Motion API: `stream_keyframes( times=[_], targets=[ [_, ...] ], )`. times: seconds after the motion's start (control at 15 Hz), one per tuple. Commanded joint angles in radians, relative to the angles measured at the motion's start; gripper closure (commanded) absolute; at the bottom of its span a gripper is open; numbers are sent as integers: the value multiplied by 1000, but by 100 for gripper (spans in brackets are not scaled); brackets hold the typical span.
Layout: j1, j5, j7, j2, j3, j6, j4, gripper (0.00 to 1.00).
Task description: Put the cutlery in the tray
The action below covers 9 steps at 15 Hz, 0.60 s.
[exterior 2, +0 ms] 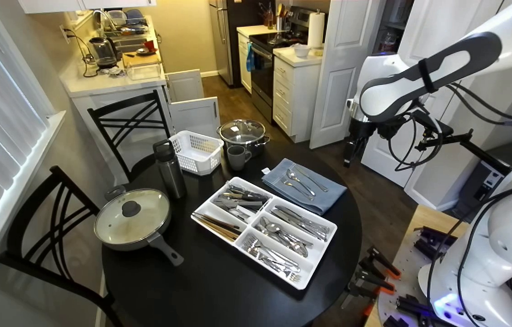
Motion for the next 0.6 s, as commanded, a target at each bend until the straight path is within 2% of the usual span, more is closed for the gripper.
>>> stream_keyframes(
  times=[0.0,0.13,0.2,0.53],
  targets=[
    [-16,52,-62,158,25,15,115,0],
    [-30,39,-60,202,40,-1,168,0],
    [-39,24,-18,150,51,7,114,0],
    [-48,23,-17,171,64,6,131,0]
  ],
)
